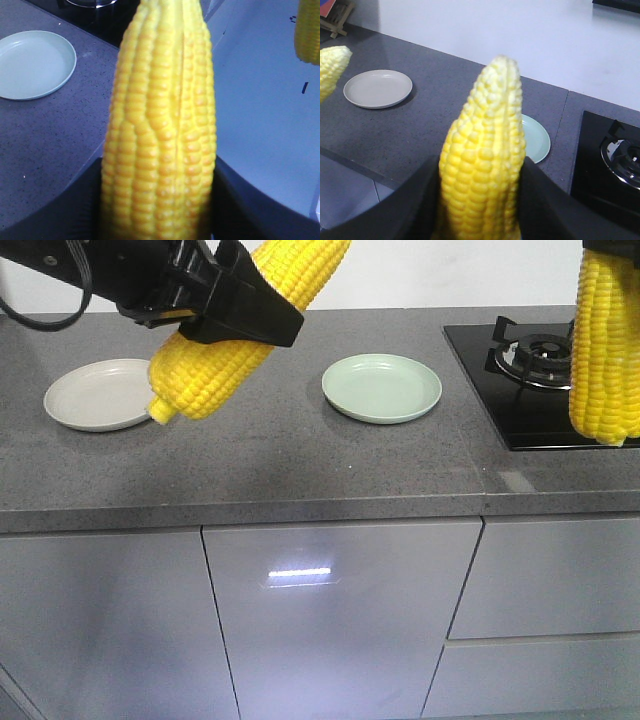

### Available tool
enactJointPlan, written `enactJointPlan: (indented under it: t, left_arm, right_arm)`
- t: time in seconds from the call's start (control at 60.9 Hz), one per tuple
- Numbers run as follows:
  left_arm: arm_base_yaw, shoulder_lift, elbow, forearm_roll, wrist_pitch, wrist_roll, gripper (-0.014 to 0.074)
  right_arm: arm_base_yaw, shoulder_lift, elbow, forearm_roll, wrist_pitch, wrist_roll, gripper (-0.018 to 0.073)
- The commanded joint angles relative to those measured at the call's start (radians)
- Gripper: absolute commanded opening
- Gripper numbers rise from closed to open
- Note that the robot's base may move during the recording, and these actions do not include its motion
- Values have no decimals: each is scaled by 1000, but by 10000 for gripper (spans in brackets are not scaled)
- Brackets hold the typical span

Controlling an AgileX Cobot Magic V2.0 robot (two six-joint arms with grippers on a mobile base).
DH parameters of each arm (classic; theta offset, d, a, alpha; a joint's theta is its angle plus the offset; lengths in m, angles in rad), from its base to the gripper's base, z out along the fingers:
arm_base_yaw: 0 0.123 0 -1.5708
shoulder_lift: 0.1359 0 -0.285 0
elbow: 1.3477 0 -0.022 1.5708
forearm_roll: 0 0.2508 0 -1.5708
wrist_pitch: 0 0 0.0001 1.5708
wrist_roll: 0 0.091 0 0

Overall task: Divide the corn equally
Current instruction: 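Drive the base closer to the cream and green plates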

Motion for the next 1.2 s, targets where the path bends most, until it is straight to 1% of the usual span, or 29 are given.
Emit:
enactJointPlan:
  t: [0.0,1.183]
  left_arm:
    - [0,-34,-27,-38,-57,-7,-6]
    - [0,-34,-27,-38,-57,-7,-6]
  right_arm:
    - [-4,-16,-28,11,-74,-3,-5]
    - [-4,-16,-28,11,-74,-3,-5]
